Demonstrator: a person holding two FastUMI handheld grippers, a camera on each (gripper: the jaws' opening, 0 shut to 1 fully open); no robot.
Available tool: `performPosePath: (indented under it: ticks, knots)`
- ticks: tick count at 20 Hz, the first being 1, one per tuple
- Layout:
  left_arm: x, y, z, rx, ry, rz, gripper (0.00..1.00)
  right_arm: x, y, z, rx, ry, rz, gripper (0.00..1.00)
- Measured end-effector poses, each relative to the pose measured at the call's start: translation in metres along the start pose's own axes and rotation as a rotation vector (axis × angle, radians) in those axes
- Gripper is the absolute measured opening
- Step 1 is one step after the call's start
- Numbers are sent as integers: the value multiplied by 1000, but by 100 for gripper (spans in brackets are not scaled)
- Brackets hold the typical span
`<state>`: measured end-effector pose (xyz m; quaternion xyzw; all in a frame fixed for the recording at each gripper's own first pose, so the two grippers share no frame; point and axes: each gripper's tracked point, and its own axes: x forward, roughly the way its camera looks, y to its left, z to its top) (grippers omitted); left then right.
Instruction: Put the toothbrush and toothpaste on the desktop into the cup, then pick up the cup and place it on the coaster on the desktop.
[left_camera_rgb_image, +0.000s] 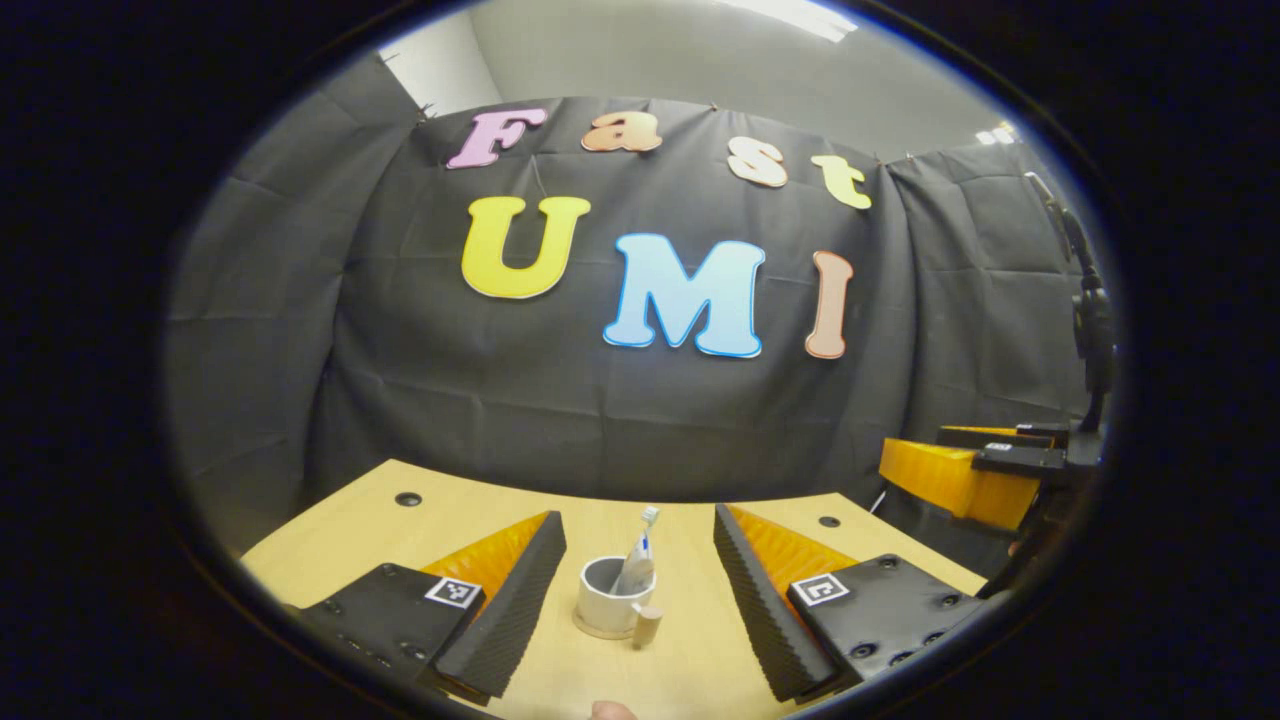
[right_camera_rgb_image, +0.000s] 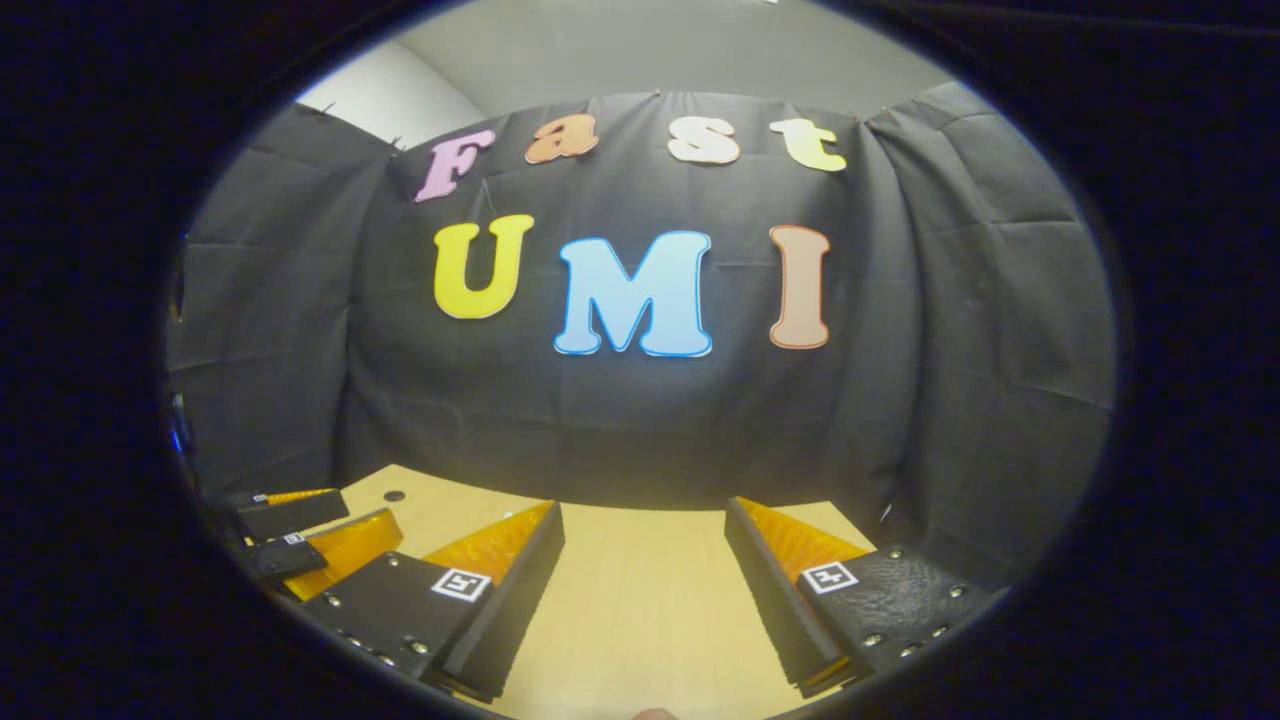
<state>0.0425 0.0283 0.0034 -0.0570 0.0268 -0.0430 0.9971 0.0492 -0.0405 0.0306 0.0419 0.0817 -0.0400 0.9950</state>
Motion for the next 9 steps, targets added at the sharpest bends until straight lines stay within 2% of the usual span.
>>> performPosePath:
  ticks: [4,5,6,9]
  knots:
    - [-4,-5,9,-10,-25,-1,94,6,-14,1,16,-5,-37,97]
    - [-3,-5,11,-8,-29,0,94,7,-19,3,25,-5,-42,96]
    - [-3,-6,12,-7,-32,-1,99,8,-22,4,29,-5,-43,96]
    - [-2,-8,16,-3,-38,-2,94,8,-23,0,15,-10,-51,97]
